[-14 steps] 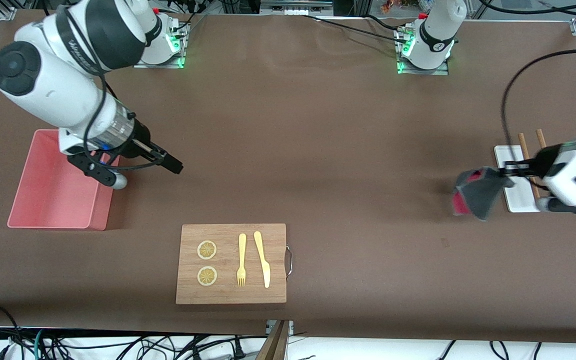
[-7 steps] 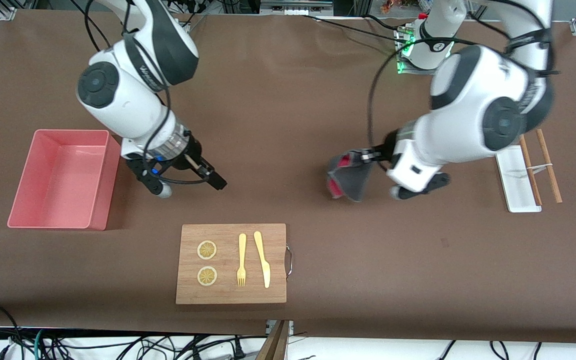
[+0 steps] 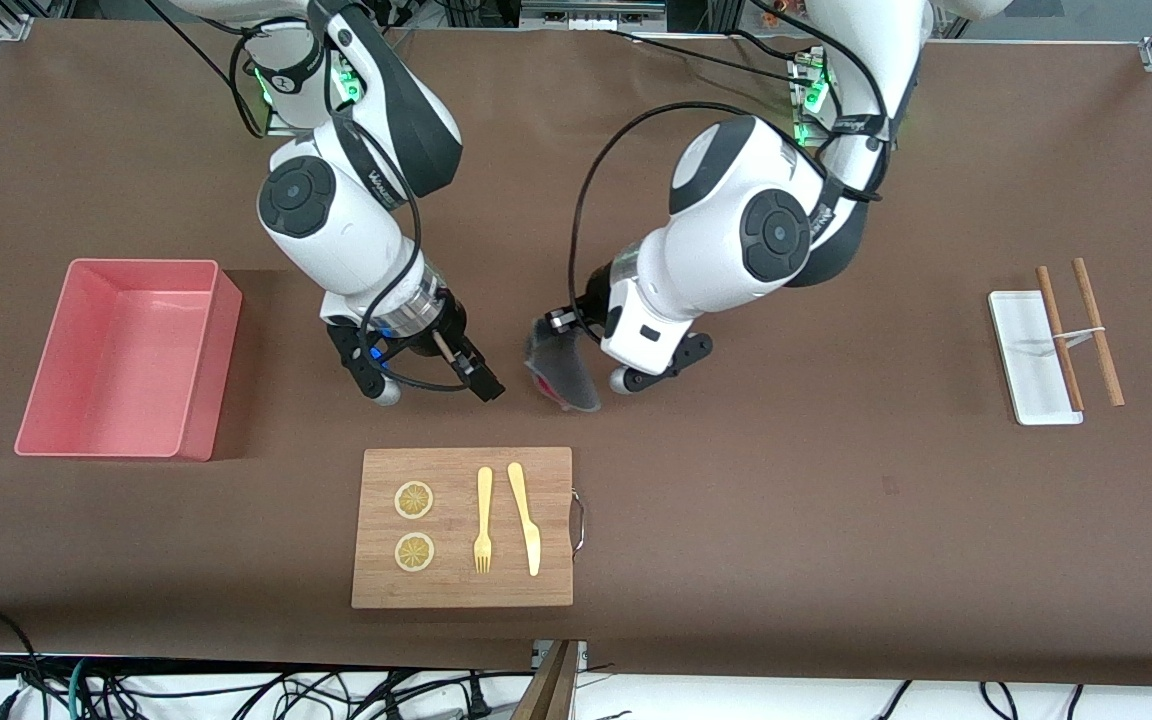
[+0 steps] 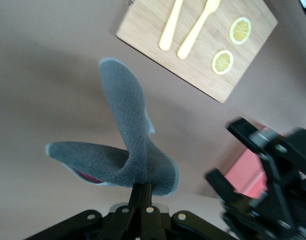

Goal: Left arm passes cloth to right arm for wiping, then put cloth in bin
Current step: 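Grasp the cloth with the right gripper beside the left gripper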

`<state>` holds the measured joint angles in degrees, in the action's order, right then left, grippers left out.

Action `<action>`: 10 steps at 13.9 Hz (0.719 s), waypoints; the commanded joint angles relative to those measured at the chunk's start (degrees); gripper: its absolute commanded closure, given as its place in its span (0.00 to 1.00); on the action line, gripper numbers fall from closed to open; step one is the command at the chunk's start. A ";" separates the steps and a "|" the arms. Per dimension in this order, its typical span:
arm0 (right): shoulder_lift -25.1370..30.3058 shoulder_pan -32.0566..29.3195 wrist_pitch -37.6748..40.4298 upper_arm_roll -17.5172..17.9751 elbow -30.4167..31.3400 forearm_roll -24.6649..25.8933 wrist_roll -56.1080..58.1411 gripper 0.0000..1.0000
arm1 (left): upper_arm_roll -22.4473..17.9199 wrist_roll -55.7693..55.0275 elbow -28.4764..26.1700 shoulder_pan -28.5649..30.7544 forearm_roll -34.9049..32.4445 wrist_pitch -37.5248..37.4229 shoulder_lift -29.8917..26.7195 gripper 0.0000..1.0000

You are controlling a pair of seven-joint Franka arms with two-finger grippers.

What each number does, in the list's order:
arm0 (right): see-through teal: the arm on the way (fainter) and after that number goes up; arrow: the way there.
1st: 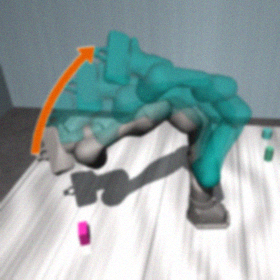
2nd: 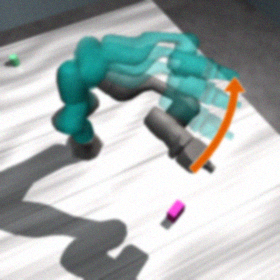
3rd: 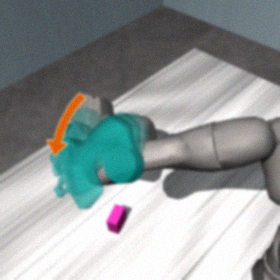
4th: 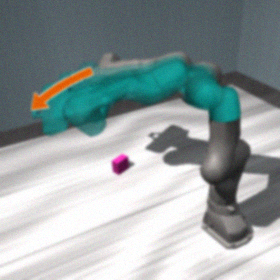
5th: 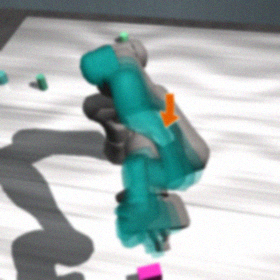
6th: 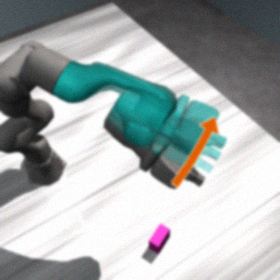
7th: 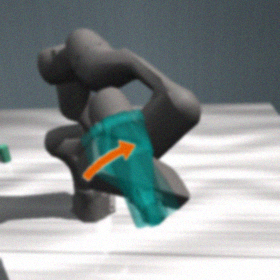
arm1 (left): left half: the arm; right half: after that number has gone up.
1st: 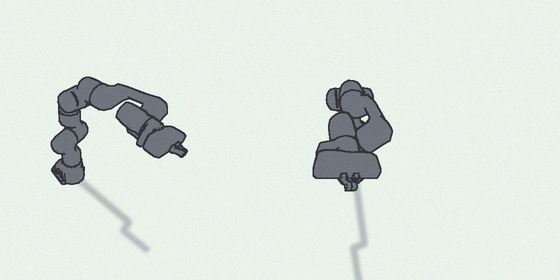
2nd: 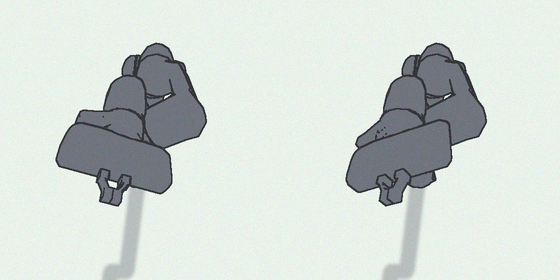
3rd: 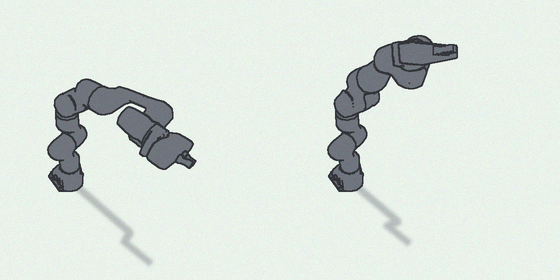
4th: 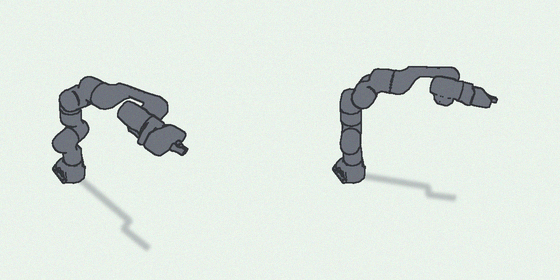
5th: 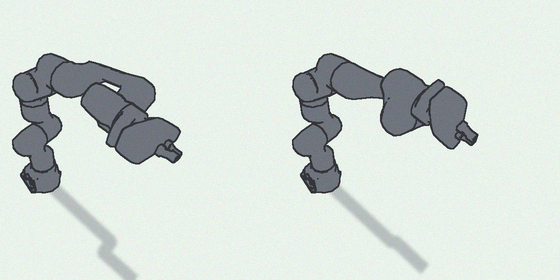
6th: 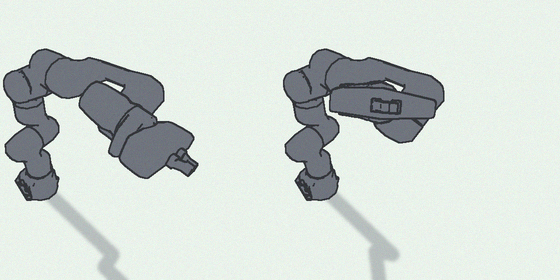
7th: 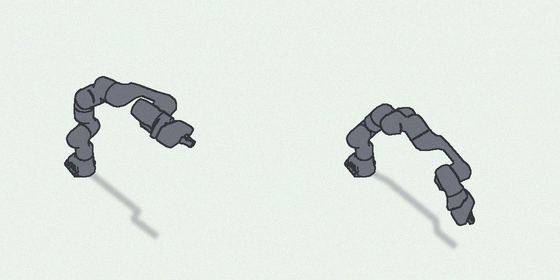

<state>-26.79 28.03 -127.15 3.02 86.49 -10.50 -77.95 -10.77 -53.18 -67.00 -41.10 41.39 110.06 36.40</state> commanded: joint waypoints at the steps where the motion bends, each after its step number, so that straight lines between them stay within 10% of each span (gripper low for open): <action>1: -1.77 0.62 -0.56 -0.38 -0.97 -0.93 -1.07 0.01 | -0.83 -3.42 2.32 -0.20 5.79 1.21 1.21 1.00; 10: -4.14 1.32 -2.58 -0.38 -0.97 -6.55 -1.06 0.06 | -0.83 -3.42 2.40 -0.12 6.60 1.57 1.66 1.00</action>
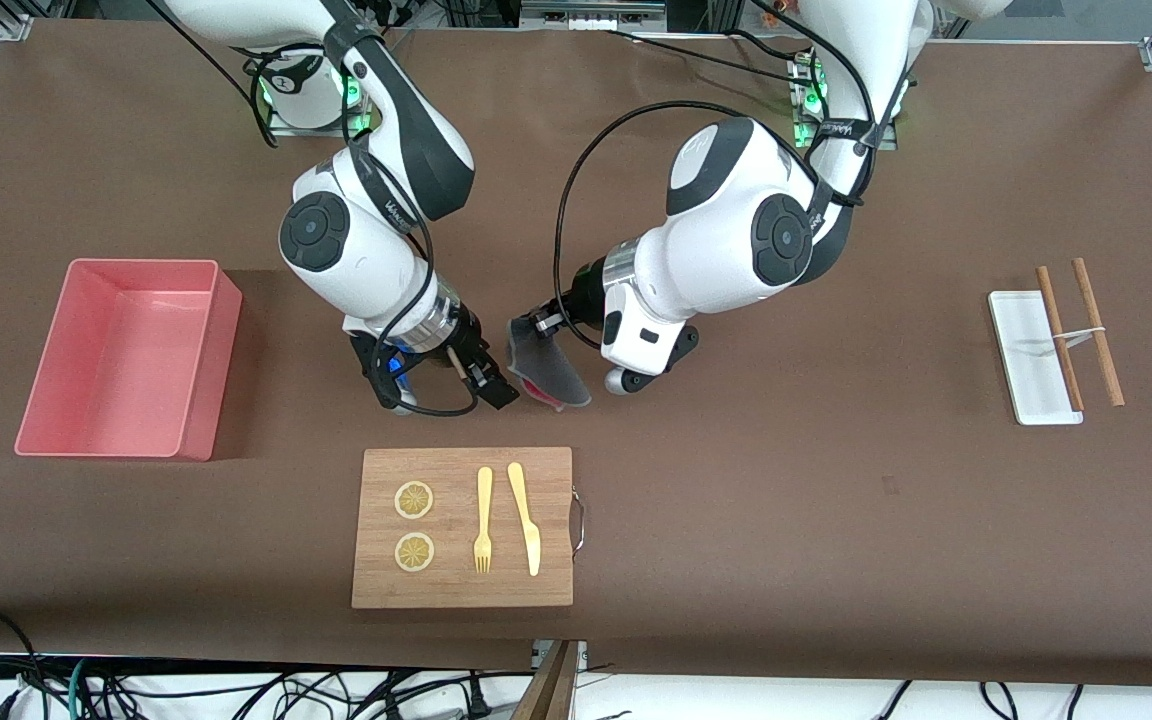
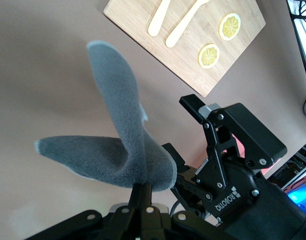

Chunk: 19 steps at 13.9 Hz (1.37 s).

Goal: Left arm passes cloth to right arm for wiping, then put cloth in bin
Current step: 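Grasp the cloth with the right gripper beside the left gripper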

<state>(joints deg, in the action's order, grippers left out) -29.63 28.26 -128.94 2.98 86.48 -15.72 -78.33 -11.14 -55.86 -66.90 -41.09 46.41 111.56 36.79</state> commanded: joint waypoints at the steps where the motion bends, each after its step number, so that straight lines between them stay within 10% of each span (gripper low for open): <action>1: -1.57 1.44 -0.96 -0.34 -0.96 -1.68 -0.69 0.06 | -0.46 -0.74 2.30 -0.13 1.57 0.06 1.26 1.00; 8: -3.42 2.76 -2.81 -0.34 -0.96 -4.92 -0.86 0.31 | -0.46 -0.74 2.30 -0.13 1.57 0.15 1.35 1.00; 15: -3.42 2.76 -2.81 -0.34 -0.96 -6.69 -0.34 1.00 | -0.46 -0.65 2.21 -0.13 1.57 0.15 1.62 1.00; 19: -3.42 2.76 -2.81 -0.34 -0.96 -6.69 -0.16 1.00 | -0.46 -0.56 2.21 -0.04 1.57 0.15 1.62 1.00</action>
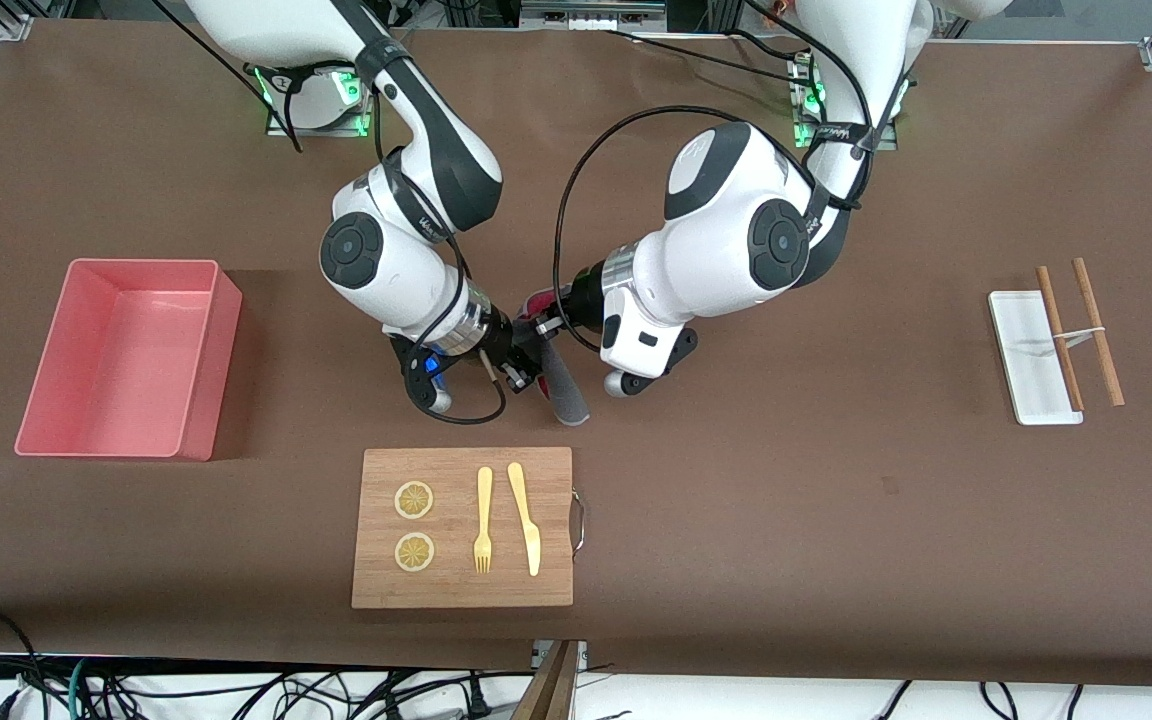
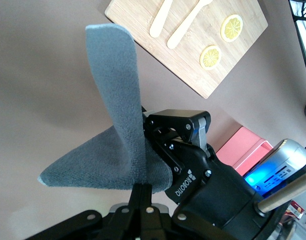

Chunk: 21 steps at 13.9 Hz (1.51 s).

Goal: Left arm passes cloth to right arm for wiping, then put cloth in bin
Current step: 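Grasp the cloth with the right gripper beside the left gripper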

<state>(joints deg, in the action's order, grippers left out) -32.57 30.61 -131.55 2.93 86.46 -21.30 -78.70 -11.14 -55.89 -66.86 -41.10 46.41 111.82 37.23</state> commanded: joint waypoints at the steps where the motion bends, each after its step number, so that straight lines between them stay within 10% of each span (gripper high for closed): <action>1: -0.47 0.42 -0.20 -0.30 -0.94 -1.12 0.21 1.00 | -0.46 -0.54 2.26 -0.04 1.57 -0.19 1.18 1.00; 4: -0.47 0.42 -0.20 -0.30 -0.94 -1.03 0.47 1.00 | -0.55 -0.36 2.26 -0.04 1.57 -0.19 1.18 1.00; 8: -0.47 0.33 -0.20 -0.39 -0.94 -0.94 1.00 1.00 | -0.55 -0.01 2.26 0.49 1.57 -0.19 1.09 0.71; 9: -0.47 0.25 -0.20 -0.39 -1.03 -0.94 1.00 1.00 | -0.63 0.34 2.17 0.49 1.31 -0.19 1.00 0.01; 21: 1.37 1.39 7.51 1.54 -1.03 -0.85 0.65 1.00 | -0.99 4.83 0.07 5.67 -2.64 -1.51 -2.24 0.00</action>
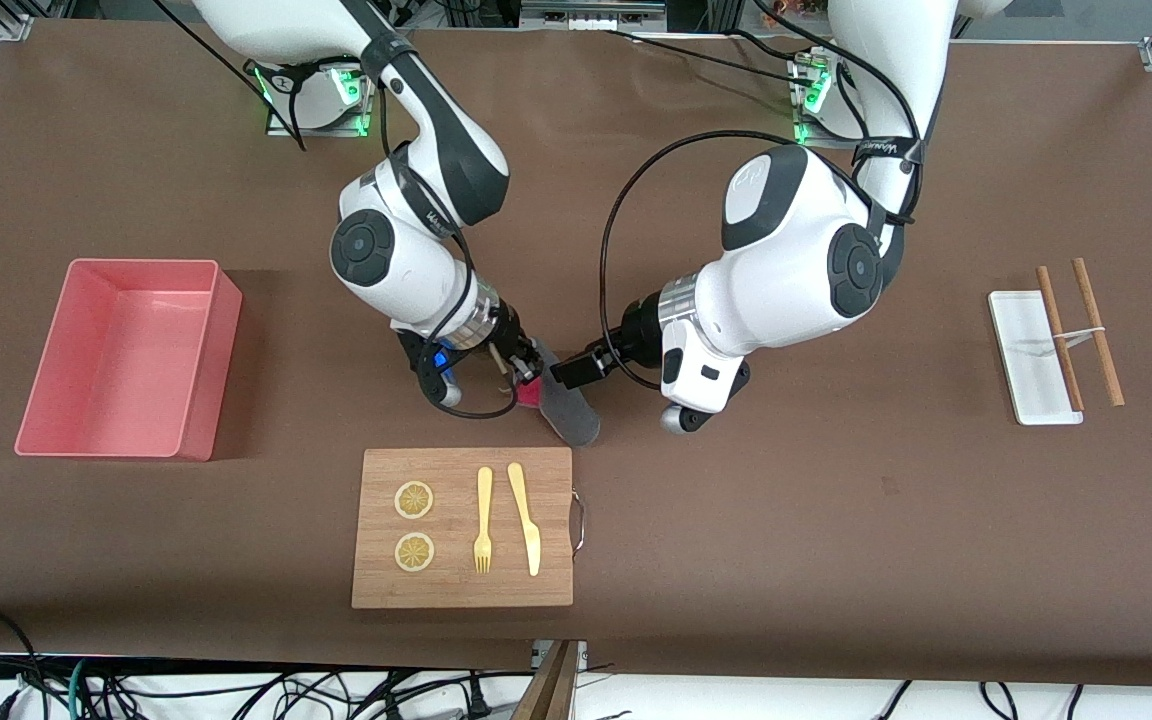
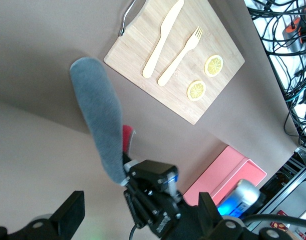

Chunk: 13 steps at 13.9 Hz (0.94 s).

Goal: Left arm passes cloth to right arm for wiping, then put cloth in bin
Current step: 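Open the left gripper and withdraw it while the right gripper pulls the cloth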

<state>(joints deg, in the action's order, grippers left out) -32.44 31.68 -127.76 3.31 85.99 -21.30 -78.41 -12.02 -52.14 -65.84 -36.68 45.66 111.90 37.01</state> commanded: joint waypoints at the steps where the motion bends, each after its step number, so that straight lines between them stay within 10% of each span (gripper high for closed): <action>1: 2.11 0.40 6.01 1.44 -0.48 -0.77 0.19 1.00 | -0.11 1.16 -1.57 2.74 -1.98 -2.38 -3.08 0.00; 8: 3.70 0.05 18.60 1.53 1.80 -0.06 6.16 1.00 | -0.29 23.80 -8.06 19.17 -2.94 -23.17 -12.82 0.00; 13: 1.42 -3.28 15.18 1.53 7.07 4.68 13.18 1.00 | -0.20 37.37 -26.07 21.30 -26.02 -25.15 -28.90 0.00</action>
<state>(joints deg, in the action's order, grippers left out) -31.14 30.20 -110.61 4.33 90.59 -17.51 -68.52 -12.96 -17.49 -81.24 -14.54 26.18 84.79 16.59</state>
